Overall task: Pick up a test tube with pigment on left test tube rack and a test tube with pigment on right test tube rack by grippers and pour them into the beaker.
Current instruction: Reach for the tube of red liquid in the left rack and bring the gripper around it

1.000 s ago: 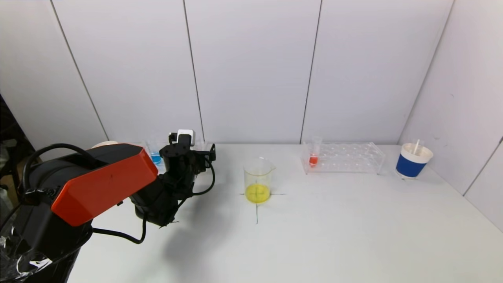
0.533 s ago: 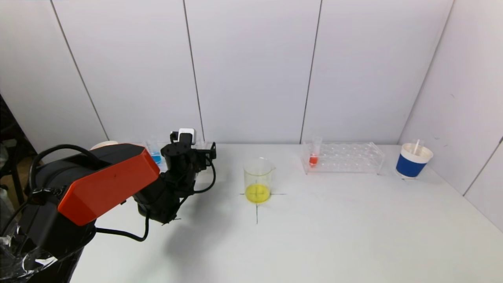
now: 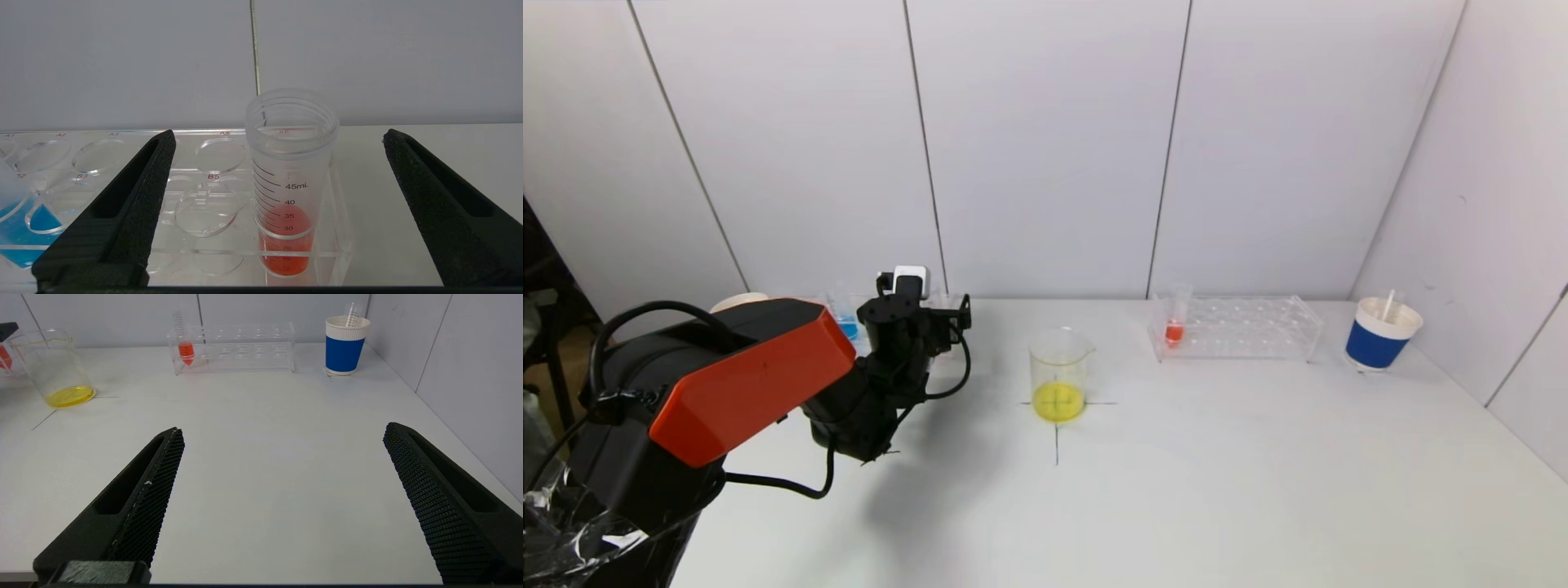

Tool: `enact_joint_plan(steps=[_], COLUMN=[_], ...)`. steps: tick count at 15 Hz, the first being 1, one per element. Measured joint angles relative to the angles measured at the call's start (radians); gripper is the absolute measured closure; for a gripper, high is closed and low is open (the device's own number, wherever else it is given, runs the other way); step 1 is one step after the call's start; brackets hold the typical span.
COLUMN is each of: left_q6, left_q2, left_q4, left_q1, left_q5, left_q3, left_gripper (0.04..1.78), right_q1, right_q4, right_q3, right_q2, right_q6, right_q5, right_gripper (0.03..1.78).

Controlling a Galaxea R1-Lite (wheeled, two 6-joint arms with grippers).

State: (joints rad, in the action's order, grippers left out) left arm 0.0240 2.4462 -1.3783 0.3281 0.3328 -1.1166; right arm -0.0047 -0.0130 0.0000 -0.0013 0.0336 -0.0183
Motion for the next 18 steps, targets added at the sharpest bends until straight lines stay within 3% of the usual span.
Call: enact_joint_plan(steps=[18], left_q6=[0.009], left_q2=[0.012], left_q4=[0.000], left_q1=[0.001], left_q5=[-0.005], left_q3=[-0.011], left_gripper=[0.05], right_q1=[0.000], right_q4=[0.000], right_q3=[0.000], right_q2=[0.000], right_q6=[0.000], right_q5=[0.000], right_gripper=[0.04])
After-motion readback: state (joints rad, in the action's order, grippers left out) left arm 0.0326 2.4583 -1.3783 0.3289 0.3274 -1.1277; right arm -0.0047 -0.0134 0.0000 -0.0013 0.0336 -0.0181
